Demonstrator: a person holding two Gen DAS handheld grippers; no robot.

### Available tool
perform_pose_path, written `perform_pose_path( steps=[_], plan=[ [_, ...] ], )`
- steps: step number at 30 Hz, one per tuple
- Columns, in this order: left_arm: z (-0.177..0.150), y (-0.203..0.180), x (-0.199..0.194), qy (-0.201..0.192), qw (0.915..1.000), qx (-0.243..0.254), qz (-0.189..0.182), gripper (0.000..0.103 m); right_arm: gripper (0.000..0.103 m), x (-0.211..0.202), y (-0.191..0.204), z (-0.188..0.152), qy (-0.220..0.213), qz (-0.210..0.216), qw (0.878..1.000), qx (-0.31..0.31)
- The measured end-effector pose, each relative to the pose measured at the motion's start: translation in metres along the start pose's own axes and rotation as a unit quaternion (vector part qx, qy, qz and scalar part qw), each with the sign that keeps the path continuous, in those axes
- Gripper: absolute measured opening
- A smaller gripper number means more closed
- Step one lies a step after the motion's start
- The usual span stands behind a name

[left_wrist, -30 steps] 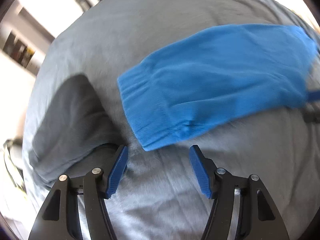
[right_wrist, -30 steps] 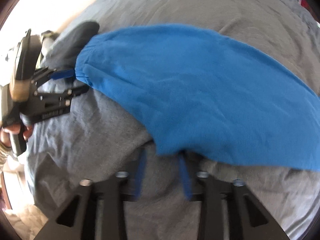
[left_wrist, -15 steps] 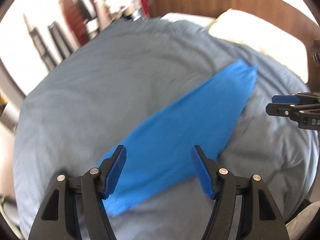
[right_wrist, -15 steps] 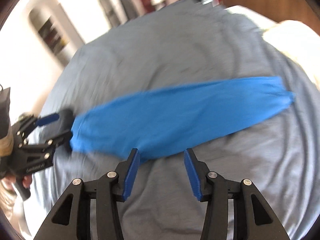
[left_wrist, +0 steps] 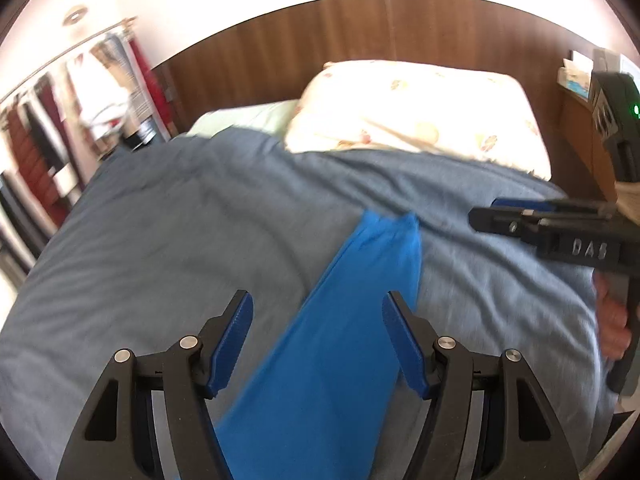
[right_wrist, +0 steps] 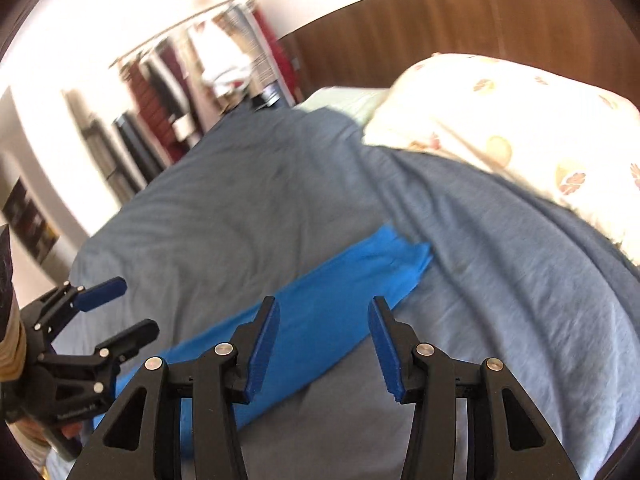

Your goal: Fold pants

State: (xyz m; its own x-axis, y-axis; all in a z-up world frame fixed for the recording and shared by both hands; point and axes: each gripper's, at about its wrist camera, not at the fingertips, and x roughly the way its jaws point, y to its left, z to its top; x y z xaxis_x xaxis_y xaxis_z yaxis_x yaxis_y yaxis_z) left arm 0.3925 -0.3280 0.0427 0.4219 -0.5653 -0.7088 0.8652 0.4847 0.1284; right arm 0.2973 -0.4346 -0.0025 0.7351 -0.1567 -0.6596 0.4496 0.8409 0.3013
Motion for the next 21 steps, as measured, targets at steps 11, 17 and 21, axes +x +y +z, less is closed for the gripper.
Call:
perform_pose_path(
  steps=[11, 17, 21],
  plan=[
    [0.069, -0.006, 0.122, 0.04, 0.9929, 0.036, -0.107, 0.064, 0.047, 0.062, -0.059, 0.024, -0.001, -0.029, 0.995, 0.092],
    [0.082, -0.004, 0.189, 0.075, 0.9844, 0.038, -0.154, 0.056, 0.047, 0.108, -0.089, 0.022, 0.022, -0.038, 0.989, 0.139],
    [0.086, -0.006, 0.232, 0.117, 0.9712, 0.026, -0.206, 0.05, 0.047, 0.135, -0.109, 0.019, 0.033, -0.042, 0.981, 0.185]
  ],
)
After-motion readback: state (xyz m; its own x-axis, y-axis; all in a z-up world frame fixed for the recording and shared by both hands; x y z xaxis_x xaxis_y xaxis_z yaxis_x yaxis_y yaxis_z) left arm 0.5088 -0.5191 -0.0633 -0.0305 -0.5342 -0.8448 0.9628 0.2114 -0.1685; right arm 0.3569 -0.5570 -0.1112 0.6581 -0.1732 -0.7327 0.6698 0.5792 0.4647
